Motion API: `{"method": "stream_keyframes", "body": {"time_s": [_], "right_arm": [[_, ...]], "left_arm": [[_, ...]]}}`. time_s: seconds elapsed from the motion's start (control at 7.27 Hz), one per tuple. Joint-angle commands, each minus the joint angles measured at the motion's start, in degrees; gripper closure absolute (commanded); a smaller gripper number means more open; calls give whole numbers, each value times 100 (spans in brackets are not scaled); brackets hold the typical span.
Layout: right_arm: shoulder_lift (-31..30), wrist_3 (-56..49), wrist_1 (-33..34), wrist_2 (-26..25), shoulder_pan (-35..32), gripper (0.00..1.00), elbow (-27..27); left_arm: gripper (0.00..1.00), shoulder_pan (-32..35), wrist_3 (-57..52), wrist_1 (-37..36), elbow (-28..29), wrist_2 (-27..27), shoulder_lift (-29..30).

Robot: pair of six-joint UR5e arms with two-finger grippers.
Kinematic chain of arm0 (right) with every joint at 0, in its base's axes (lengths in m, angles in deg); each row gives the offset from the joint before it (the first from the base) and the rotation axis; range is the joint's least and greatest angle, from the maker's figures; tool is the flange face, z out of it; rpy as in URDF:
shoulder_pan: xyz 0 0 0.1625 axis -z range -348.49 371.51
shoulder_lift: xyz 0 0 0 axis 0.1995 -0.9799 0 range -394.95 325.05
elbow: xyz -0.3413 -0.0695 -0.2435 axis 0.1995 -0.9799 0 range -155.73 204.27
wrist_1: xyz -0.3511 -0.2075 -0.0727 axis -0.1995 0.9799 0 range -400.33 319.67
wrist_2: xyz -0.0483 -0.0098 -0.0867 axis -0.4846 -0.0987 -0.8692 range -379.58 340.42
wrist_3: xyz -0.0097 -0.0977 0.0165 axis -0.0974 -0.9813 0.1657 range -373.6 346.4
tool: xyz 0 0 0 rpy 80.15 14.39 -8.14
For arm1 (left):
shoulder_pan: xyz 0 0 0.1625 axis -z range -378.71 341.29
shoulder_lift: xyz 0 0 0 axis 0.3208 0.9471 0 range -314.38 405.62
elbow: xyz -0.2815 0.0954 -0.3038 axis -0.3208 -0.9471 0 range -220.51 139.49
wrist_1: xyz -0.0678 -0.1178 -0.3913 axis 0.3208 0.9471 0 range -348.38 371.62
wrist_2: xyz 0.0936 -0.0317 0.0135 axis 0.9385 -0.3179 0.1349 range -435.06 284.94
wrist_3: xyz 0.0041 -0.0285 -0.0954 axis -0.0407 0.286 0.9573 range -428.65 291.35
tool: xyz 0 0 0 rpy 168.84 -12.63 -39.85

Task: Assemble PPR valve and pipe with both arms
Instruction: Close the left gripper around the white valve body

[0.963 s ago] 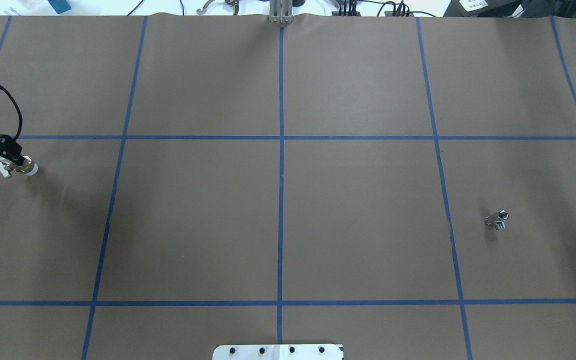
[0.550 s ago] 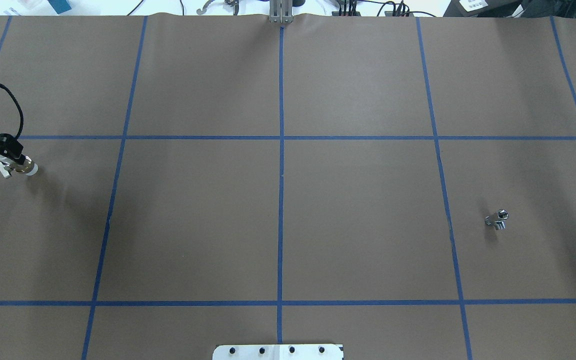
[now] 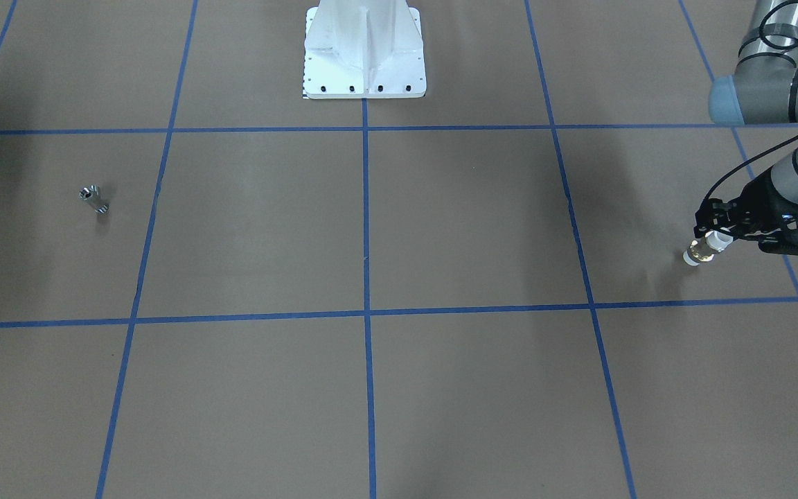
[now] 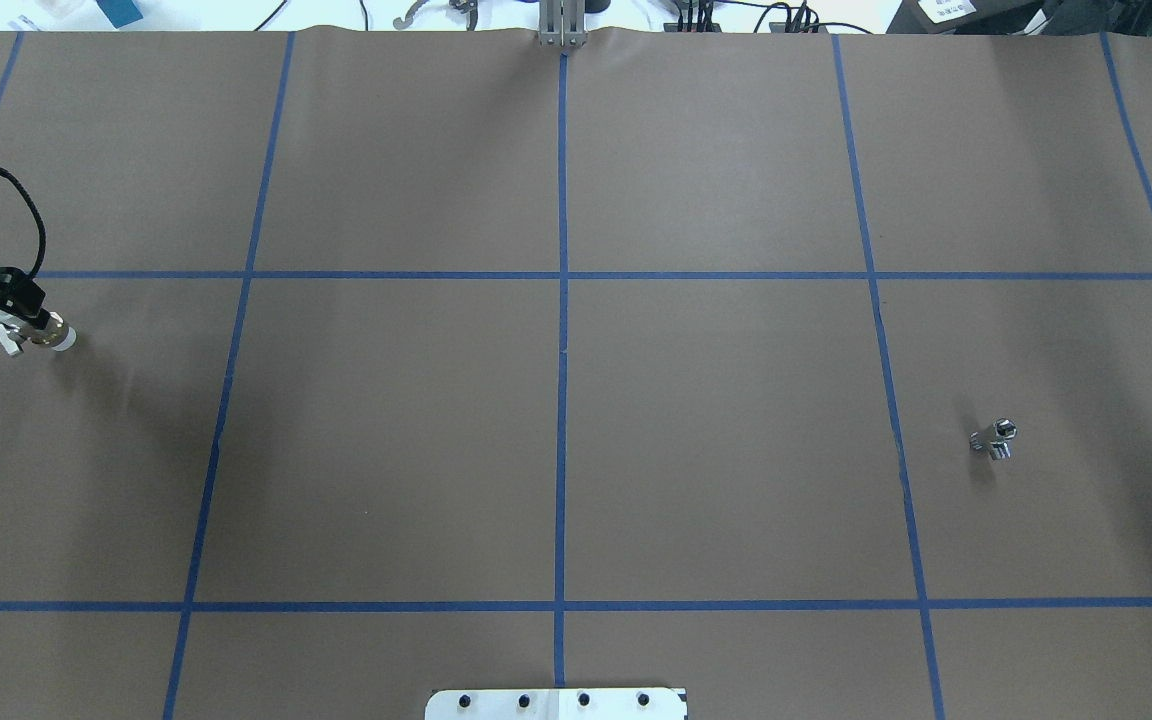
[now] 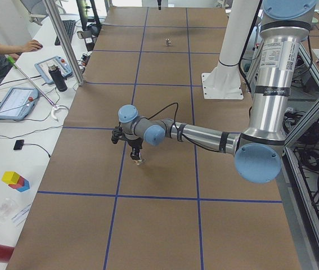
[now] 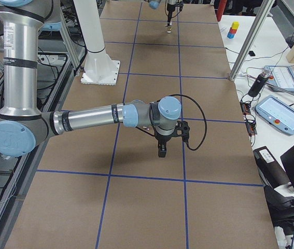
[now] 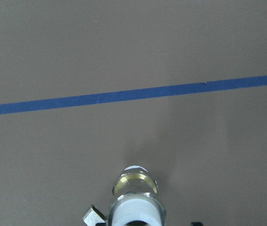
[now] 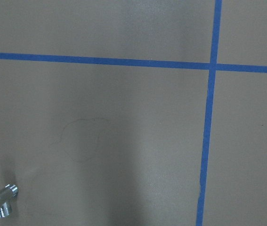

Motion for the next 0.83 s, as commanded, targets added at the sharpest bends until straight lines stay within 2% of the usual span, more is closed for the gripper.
{"method": "stream_keyframes", "body": {"time_s": [0.0,0.14,0.28,0.69], "right_arm": [[0,0,6,0,0,0,0],[0,0,6,0,0,0,0],[-9,0,6,0,0,0,0],[-35,0,-2,0,0,0,0]], "left_arm": [[62,1,0,-8,-1,0,3],[94,1,0,-26,-1,9,3],[100,18,0,-44,-10,17,3],[100,149,17,-105,-106,-26,21]]}}
